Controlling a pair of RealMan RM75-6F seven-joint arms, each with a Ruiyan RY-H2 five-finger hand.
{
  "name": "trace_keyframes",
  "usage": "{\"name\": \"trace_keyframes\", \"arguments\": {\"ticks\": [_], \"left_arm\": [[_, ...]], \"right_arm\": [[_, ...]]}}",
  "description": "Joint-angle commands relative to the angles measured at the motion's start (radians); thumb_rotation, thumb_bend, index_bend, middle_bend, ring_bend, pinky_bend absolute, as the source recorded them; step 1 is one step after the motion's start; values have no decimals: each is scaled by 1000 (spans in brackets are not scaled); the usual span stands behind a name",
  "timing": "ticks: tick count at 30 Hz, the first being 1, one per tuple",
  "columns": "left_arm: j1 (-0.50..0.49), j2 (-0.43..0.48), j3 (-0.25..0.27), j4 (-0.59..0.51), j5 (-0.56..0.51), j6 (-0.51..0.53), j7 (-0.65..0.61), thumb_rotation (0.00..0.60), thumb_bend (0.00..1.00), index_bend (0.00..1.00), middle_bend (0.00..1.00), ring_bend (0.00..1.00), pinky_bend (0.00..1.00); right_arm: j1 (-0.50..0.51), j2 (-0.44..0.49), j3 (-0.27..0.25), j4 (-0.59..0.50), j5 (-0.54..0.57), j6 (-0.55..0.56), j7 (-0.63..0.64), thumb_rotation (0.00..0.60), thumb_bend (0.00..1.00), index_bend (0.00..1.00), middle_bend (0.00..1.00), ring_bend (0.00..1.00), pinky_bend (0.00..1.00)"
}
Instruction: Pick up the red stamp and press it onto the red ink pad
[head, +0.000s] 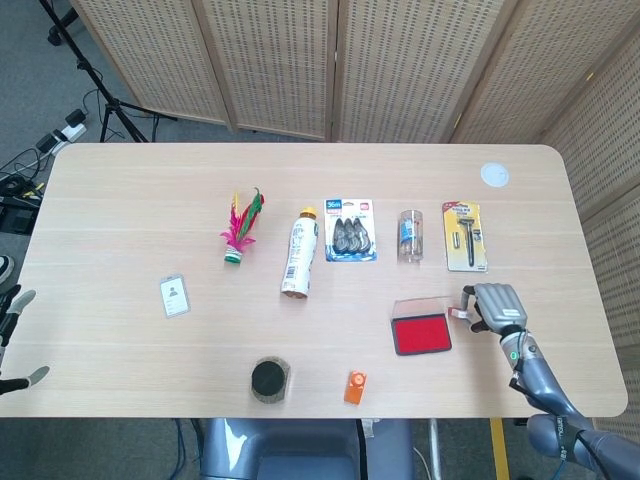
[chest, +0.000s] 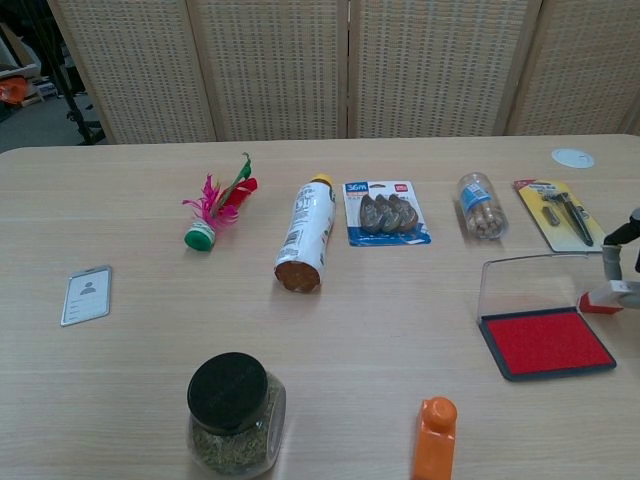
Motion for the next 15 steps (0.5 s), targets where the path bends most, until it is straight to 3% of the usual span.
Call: {"name": "trace_keyframes", "arguments": {"ticks": [1,15], "left_arm": [[0,0,0,0,0,-1,-1,600,11,0,0,0,0],[-1,3,0,-1,1,-1,-5,600,11,0,0,0,0]], "right_arm": [[-1,1,3,-1,-3,3,2,600,311,519,948,1000,1000],[-4,11,24,-29,-8,32,-23,600,311,515,947,1000,1000]]}}
